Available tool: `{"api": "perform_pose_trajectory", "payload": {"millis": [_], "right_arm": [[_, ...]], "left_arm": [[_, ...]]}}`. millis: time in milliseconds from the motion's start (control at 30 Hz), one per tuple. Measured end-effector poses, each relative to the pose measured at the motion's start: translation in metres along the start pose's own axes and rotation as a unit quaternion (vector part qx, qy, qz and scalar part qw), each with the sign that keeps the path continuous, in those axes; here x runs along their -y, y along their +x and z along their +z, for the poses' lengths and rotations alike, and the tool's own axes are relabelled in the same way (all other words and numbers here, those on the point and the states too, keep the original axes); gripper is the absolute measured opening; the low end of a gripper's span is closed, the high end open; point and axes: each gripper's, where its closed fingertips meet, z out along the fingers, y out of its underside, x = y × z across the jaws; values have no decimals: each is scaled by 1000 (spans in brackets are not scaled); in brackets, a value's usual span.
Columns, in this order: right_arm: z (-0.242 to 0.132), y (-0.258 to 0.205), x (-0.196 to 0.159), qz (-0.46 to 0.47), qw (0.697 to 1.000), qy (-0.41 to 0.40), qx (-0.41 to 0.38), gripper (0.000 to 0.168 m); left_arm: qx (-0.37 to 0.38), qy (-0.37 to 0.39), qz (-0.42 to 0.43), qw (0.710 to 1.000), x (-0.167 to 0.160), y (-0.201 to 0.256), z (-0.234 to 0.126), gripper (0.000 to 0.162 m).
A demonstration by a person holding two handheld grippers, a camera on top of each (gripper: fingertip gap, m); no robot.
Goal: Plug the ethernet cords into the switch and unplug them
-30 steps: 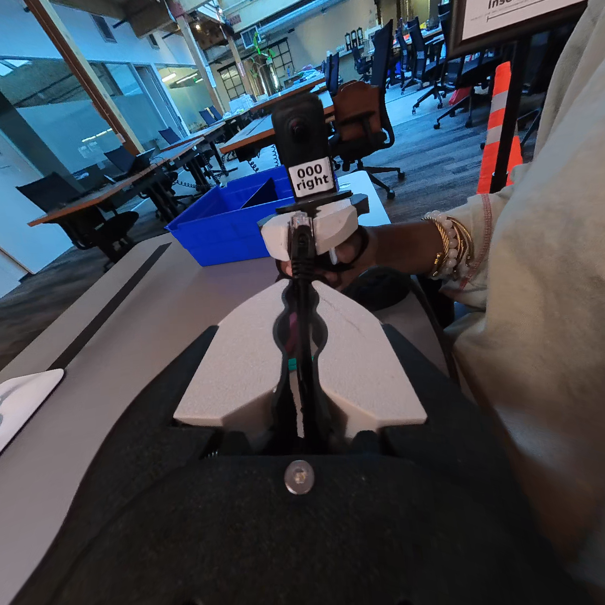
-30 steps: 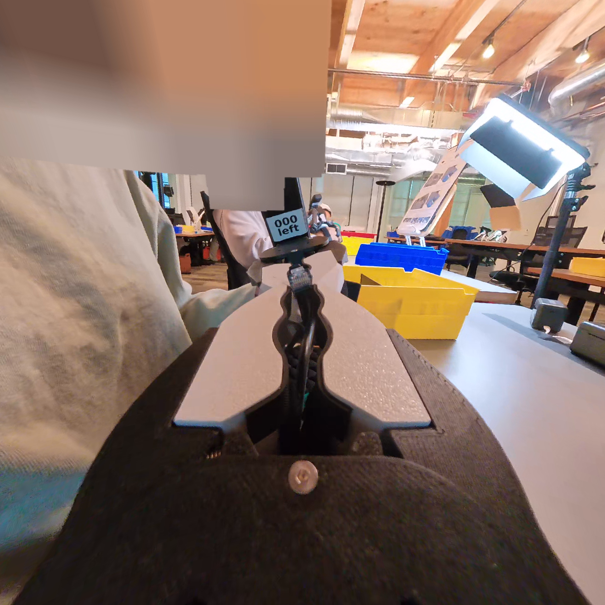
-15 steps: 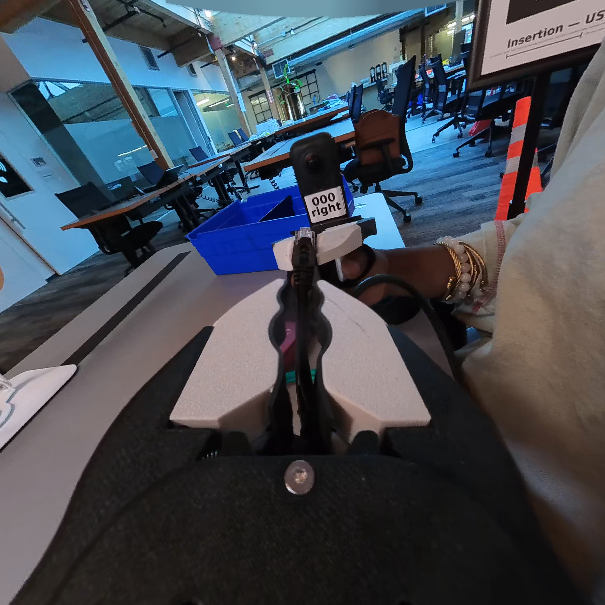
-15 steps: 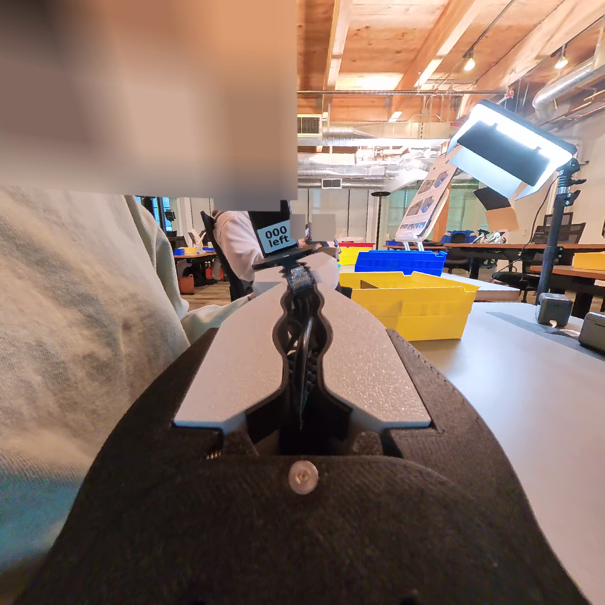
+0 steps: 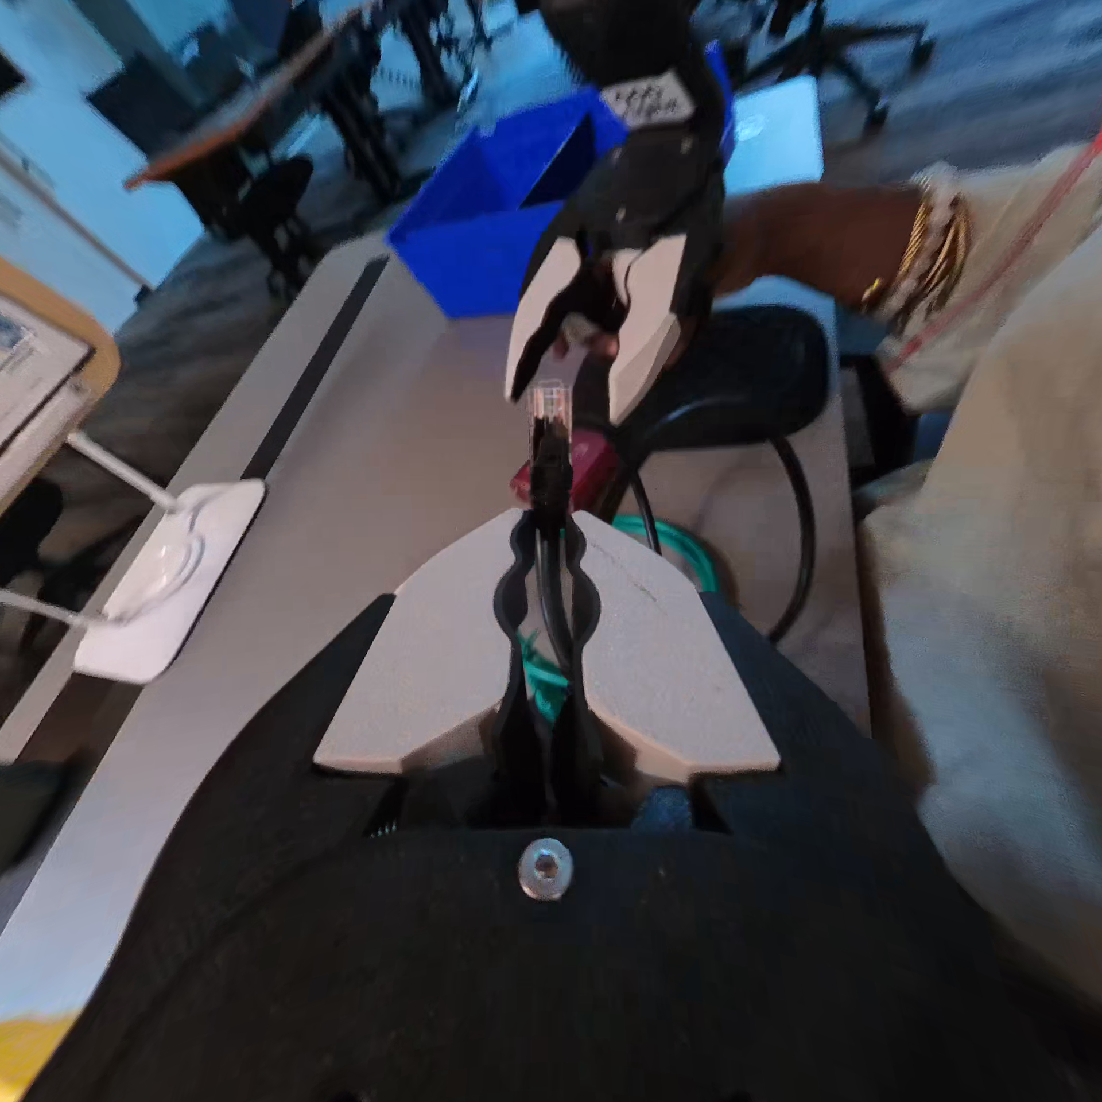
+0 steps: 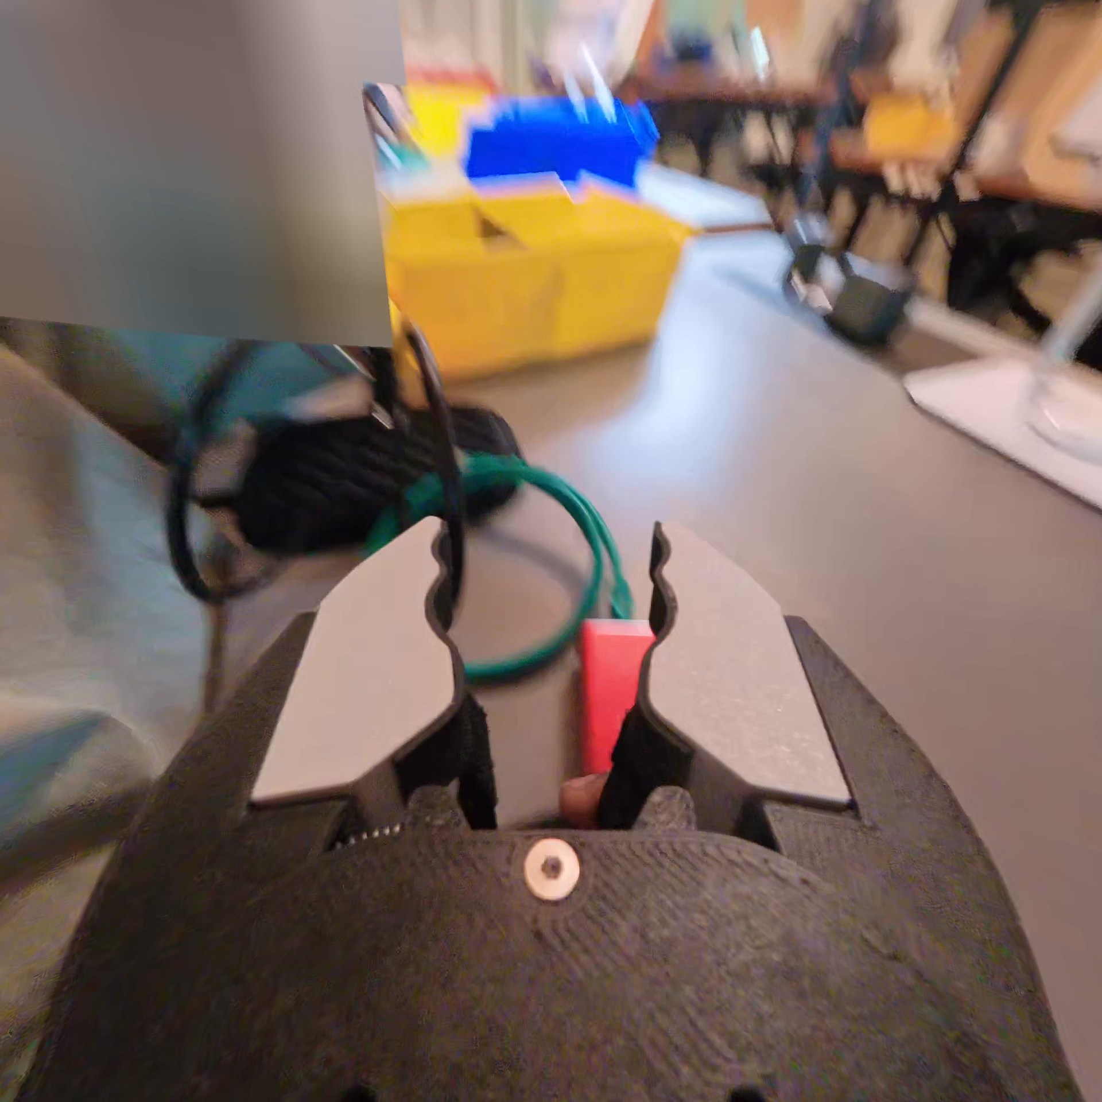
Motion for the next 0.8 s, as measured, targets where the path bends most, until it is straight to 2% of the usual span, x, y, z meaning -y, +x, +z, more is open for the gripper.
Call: {"api": "perform_pose_trajectory", "payload": {"millis": [67,133,367,433,500,533,600,667,800], "right_arm": [[-11,26,-30,6,993,-103,-58,72],[-16,38,-51,10,983,-170,-72,76],[4,44,-97,21,950,-310,-26,94],[12,44,-106,14,940,-340,-12,95],[21,44,-108,15,940,-341,0,85],[23,45,-107,14,941,-338,4,71],[24,45,-106,10,939,-345,14,70],[25,47,-103,-45,942,-333,4,70],[21,43,-64,-176,955,-237,-29,70]], "left_arm": [[2,-25,-11,1000,-8,-6,-10,9],[-7,-31,-15,999,-12,-8,-19,9],[-7,-31,-24,999,-15,-9,-41,9],[-13,-29,-24,999,-16,-6,-40,9],[-13,-26,-23,999,-17,-6,-39,10],[-14,-25,-23,999,-18,-5,-39,9],[-13,-17,-26,999,-16,-6,-39,9],[-15,-14,-34,999,-16,-7,-38,9],[-5,-61,-42,997,-24,-19,-38,10]]}}
